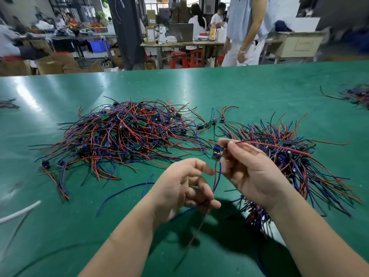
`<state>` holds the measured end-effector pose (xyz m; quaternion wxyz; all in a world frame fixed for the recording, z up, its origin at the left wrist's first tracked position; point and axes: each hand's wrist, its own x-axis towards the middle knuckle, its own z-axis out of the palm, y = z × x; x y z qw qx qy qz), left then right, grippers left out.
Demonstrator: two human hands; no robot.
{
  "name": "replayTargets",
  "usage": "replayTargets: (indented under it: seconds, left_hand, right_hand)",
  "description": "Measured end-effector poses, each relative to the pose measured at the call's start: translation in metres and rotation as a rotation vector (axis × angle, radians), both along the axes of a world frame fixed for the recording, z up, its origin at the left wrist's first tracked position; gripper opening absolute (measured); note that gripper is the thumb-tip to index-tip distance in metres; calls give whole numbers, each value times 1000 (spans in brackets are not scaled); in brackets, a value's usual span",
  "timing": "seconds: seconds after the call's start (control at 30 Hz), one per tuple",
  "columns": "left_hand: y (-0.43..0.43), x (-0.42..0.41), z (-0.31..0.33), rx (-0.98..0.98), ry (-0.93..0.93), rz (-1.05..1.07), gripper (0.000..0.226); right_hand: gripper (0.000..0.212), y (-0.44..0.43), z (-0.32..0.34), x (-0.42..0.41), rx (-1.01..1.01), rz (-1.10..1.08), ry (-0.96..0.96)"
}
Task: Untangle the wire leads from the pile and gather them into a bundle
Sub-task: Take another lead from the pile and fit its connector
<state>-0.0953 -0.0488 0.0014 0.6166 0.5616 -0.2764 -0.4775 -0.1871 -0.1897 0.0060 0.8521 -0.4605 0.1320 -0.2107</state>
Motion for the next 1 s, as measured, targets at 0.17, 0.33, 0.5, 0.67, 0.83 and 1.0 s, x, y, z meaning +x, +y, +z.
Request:
replayTargets:
  seconds: [0.17, 0.33, 0.5, 0.67, 0.83, 1.0]
  left_hand:
    - [-6, -2, -1, 87, -124, 205, 32]
    - [-8, -6, -8, -79, -198, 420, 9]
    - [-8, -5, -7, -67, -137, 338, 8]
    - [-1, -5, -5, 27, -135, 121, 12]
    - [2, -7, -3, 127, -126, -49, 5]
    - [7, 1, 0, 121, -24, -160, 17]
  right_hand:
    - [14, 3, -8, 3, -113, 4, 93]
    - [14, 7, -14, 6, -132, 14, 118]
    - [15, -4, -6, 3, -219, -109, 132]
    - [19, -33, 10, -10, 2, -324, 104]
    - [24, -36, 8, -11, 152, -364, 78]
    - [13, -29, 11, -9, 236, -465, -3]
